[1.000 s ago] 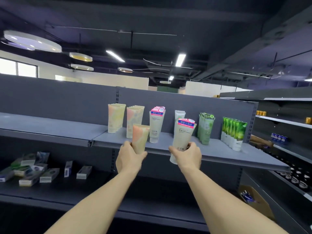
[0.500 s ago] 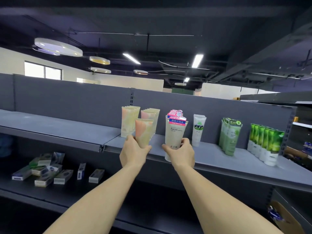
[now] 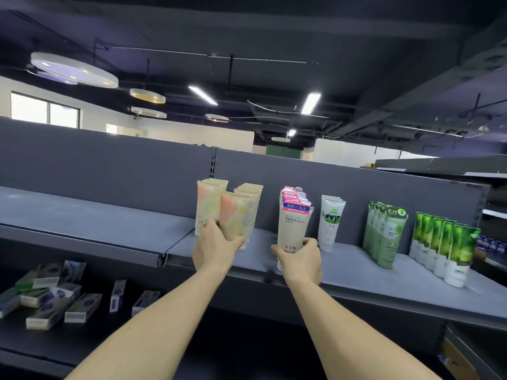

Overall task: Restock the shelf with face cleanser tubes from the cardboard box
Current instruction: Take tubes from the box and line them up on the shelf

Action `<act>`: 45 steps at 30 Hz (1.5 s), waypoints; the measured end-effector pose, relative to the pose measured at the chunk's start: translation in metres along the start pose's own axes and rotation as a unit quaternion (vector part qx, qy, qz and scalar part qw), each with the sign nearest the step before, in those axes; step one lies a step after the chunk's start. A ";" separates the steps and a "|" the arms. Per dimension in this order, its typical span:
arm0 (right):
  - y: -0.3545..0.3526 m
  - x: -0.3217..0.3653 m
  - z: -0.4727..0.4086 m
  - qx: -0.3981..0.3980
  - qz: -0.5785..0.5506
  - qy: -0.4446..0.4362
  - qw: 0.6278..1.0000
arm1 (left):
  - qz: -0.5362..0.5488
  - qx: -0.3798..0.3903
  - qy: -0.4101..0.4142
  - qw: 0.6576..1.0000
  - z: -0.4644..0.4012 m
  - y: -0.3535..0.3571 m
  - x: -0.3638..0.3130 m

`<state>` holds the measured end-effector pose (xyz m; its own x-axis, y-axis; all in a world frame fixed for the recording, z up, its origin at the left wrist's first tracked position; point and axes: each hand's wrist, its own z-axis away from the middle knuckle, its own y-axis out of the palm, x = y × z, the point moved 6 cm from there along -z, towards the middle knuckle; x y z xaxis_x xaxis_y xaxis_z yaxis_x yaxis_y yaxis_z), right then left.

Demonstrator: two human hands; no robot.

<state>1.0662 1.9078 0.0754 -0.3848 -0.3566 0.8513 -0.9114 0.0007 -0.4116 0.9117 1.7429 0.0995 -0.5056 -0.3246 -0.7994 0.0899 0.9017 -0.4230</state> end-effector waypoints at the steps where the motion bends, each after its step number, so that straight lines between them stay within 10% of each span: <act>1: 0.001 0.000 -0.001 -0.002 0.006 0.002 1.000 | 0.002 0.002 -0.001 1.000 -0.002 0.001 0.001; 13: -0.006 0.011 0.034 -0.142 0.024 -0.057 0.988 | 0.014 0.008 0.002 1.000 -0.008 -0.003 0.007; 25: 0.072 0.056 0.069 0.090 0.043 -0.111 0.989 | -0.005 -0.012 0.018 1.000 -0.032 -0.032 0.035; 45: 0.089 0.074 0.039 -0.031 0.058 -0.051 0.996 | 0.023 0.022 -0.014 0.999 -0.109 -0.009 0.079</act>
<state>0.9626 1.8453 0.0897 -0.4746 -0.4446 0.7597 -0.8699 0.1052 -0.4818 0.7772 1.7401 0.0869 -0.4750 -0.2909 -0.8305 0.1509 0.9029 -0.4025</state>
